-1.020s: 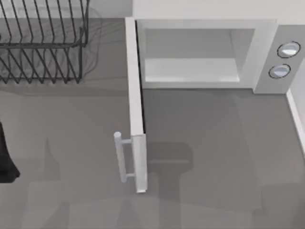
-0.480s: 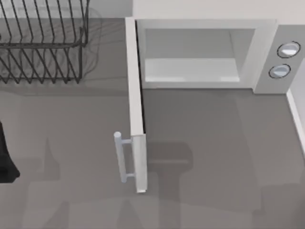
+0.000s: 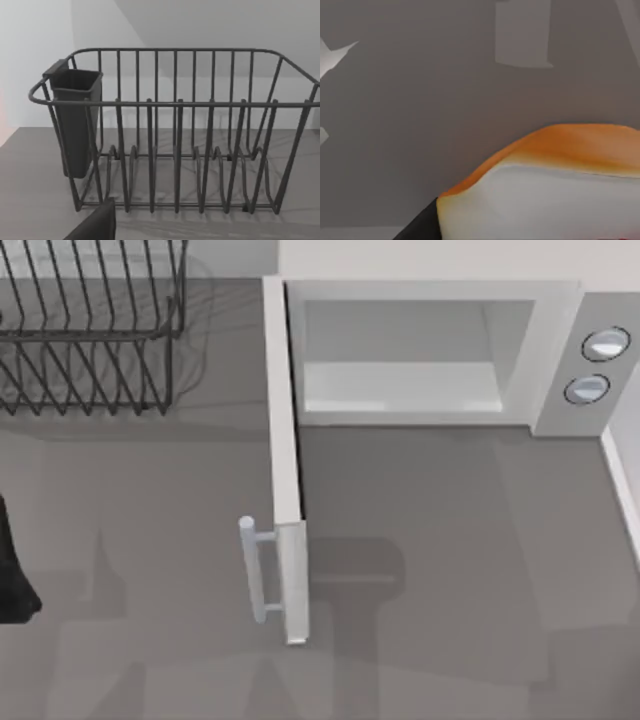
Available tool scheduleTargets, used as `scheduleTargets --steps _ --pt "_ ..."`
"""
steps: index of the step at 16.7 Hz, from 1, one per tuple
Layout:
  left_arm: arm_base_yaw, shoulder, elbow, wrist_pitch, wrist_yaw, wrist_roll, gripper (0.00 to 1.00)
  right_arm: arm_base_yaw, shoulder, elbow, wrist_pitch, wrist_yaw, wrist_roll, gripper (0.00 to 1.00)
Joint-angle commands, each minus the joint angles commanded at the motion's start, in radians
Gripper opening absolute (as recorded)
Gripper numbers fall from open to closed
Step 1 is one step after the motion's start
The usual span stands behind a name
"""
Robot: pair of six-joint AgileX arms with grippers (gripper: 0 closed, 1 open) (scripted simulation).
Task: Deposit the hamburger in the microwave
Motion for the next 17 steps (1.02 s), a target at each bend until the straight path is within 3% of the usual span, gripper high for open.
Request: scheduleTargets --steps 7,8,12,17 --pt "0.000 0.000 0.000 0.000 0.000 0.000 1.00 0.000 0.000 0.000 0.000 0.000 0.000 0.00" --pt "0.000 0.000 0.000 0.000 0.000 0.000 1.00 0.000 -0.069 0.053 -0.114 0.000 0.024 0.00" --pt "0.000 0.000 0.000 0.000 0.000 0.000 1.00 -0.005 -0.097 0.114 -0.184 0.000 0.019 0.00" --pt "0.000 0.000 0.000 0.000 0.000 0.000 1.00 -0.007 -0.183 0.266 -0.459 0.000 0.013 0.00"
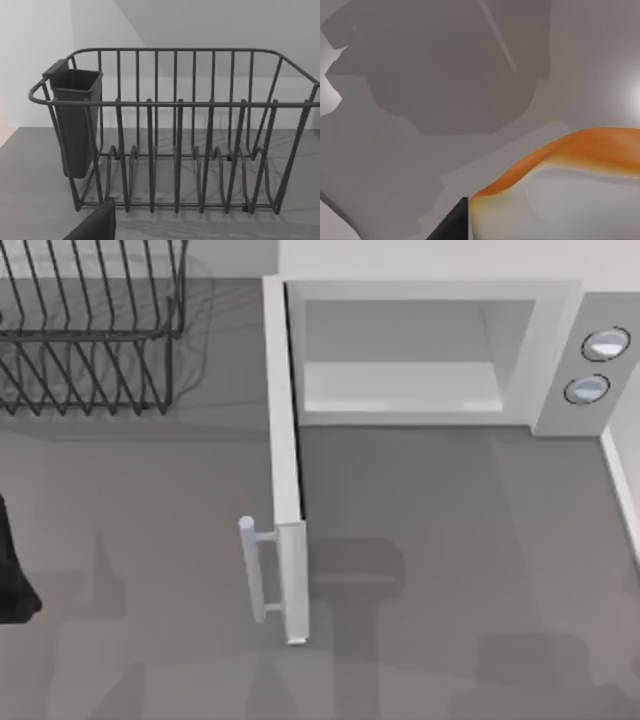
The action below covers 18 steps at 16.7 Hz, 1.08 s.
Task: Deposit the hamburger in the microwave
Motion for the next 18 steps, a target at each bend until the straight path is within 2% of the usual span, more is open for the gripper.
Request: scheduleTargets --steps 4,10,14,18 --pt "0.000 0.000 0.000 0.000 0.000 0.000 1.00 0.002 -0.059 0.082 -0.123 0.000 0.002 0.00" --pt "0.000 0.000 0.000 0.000 0.000 0.000 1.00 0.012 -0.051 0.088 -0.115 0.006 0.015 0.00" --pt "0.000 0.000 0.000 0.000 0.000 0.000 1.00 0.132 0.042 0.142 0.033 0.072 0.150 0.00" --pt "0.000 0.000 0.000 0.000 0.000 0.000 1.00 0.329 0.223 0.202 0.339 0.178 0.395 0.00"
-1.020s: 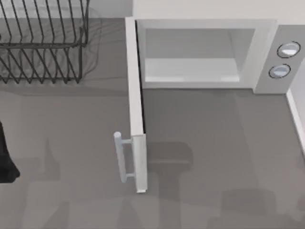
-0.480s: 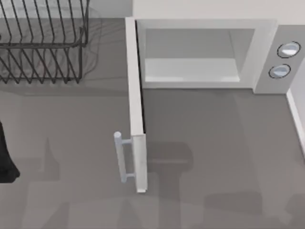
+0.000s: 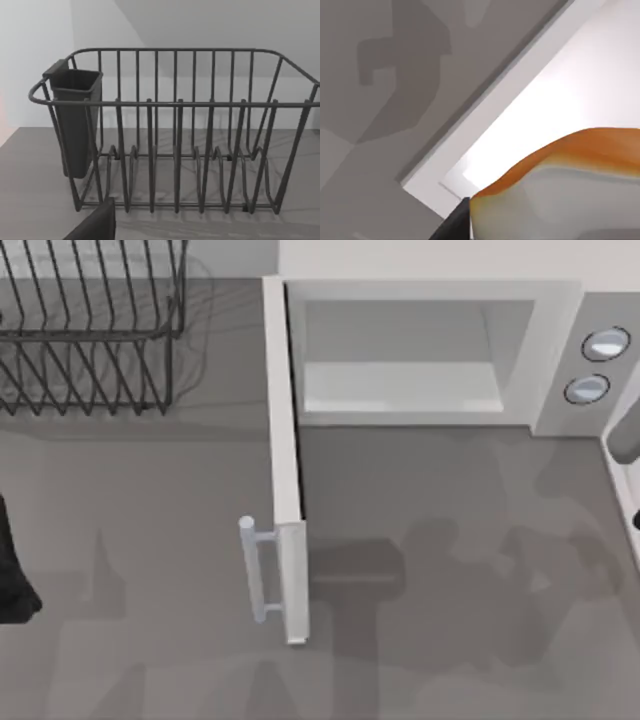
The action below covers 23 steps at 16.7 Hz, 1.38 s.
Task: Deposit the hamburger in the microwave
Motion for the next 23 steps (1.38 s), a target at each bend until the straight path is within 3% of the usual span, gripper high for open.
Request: scheduleTargets --steps 7,13,17,23 --pt "0.000 0.000 0.000 0.000 0.000 0.000 1.00 0.334 0.377 0.071 0.694 0.209 0.520 0.00" --pt "0.000 0.000 0.000 0.000 0.000 0.000 1.00 0.494 0.599 0.118 1.192 0.385 0.874 0.00" --pt "0.000 0.000 0.000 0.000 0.000 0.000 1.00 0.530 0.655 0.139 1.335 0.456 0.984 0.00" --pt "0.000 0.000 0.000 0.000 0.000 0.000 1.00 0.526 0.655 0.139 1.341 0.458 0.991 0.00"
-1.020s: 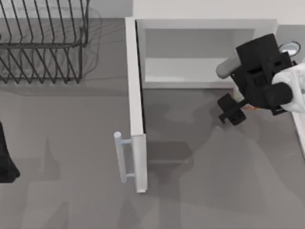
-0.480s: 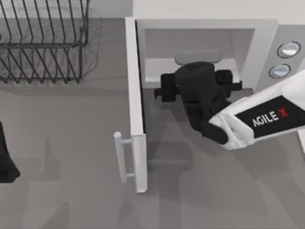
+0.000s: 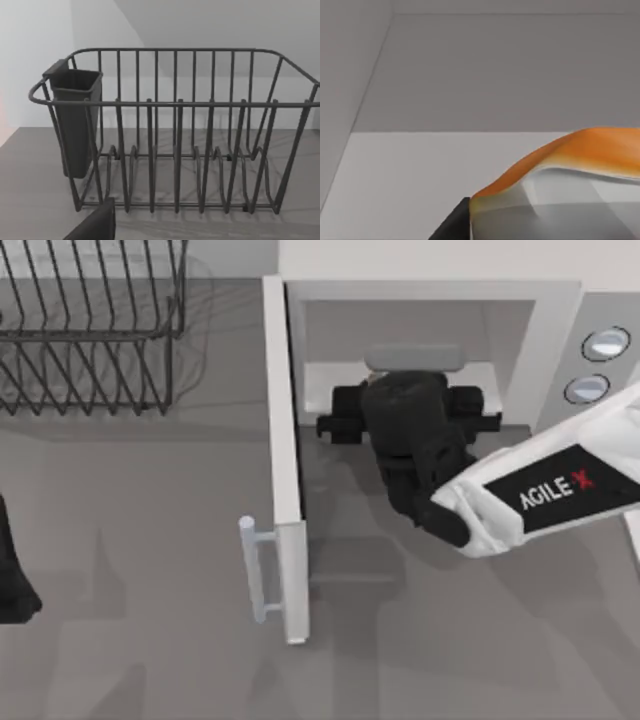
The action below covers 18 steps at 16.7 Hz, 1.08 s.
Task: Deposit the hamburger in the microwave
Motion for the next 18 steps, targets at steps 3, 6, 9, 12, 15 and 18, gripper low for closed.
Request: scheduleTargets --steps 3,6,9,12,15,18 --pt "0.000 0.000 0.000 0.000 0.000 0.000 1.00 -0.015 0.038 0.060 -0.018 -0.007 -0.006 0.00" --pt "0.000 0.000 0.000 0.000 0.000 0.000 1.00 -0.041 0.107 0.185 -0.056 -0.028 -0.020 0.00" --pt "0.000 0.000 0.000 0.000 0.000 0.000 1.00 -0.075 0.194 0.345 -0.107 -0.059 -0.037 0.00" --pt "0.000 0.000 0.000 0.000 0.000 0.000 1.00 -0.113 0.283 0.513 -0.167 -0.095 -0.057 0.00" --pt "0.000 0.000 0.000 0.000 0.000 0.000 1.00 -0.148 0.360 0.660 -0.221 -0.128 -0.075 0.00" --pt "0.000 0.000 0.000 0.000 0.000 0.000 1.00 -0.169 0.420 0.743 -0.259 -0.150 -0.087 0.00"
